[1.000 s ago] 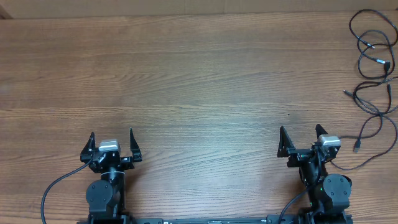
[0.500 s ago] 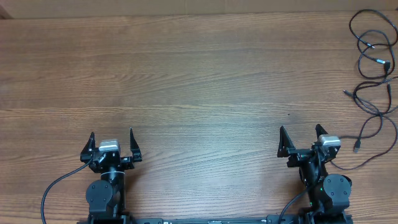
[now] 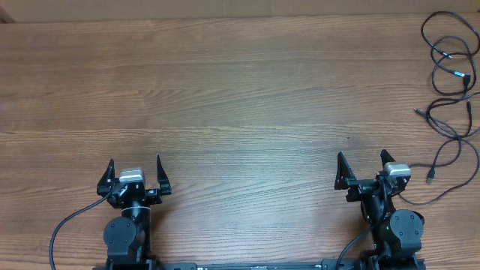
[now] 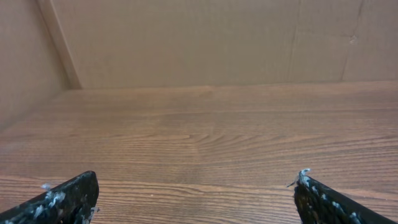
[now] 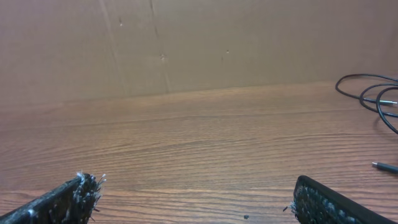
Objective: Untangle cables
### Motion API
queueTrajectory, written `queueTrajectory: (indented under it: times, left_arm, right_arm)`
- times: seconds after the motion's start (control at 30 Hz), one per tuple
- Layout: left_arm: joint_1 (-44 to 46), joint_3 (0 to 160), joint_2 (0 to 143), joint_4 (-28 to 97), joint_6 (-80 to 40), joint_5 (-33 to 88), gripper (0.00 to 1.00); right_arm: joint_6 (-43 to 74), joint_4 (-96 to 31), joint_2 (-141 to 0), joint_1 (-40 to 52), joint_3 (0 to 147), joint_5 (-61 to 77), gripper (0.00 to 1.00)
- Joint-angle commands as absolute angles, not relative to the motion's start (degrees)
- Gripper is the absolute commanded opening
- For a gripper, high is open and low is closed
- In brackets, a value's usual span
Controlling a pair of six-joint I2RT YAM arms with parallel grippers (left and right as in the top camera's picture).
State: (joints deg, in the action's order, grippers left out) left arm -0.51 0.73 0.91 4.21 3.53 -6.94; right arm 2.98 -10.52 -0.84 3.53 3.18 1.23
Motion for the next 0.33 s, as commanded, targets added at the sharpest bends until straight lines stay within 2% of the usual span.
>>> queueTrajectory:
  times: [0.0,0.3]
  left_arm:
    - [-0.73,0.27,0.25,3.79,4.49,-7.46,1.00]
    - [-0.73,0.27,0.25,3.79,4.49,-7.46,1.00]
  right_arm:
    - [3.22,-10.33,-0.16,3.79,2.96,1.13,1.00]
    - [3.22,-10.33,-0.16,3.79,2.96,1.13,1.00]
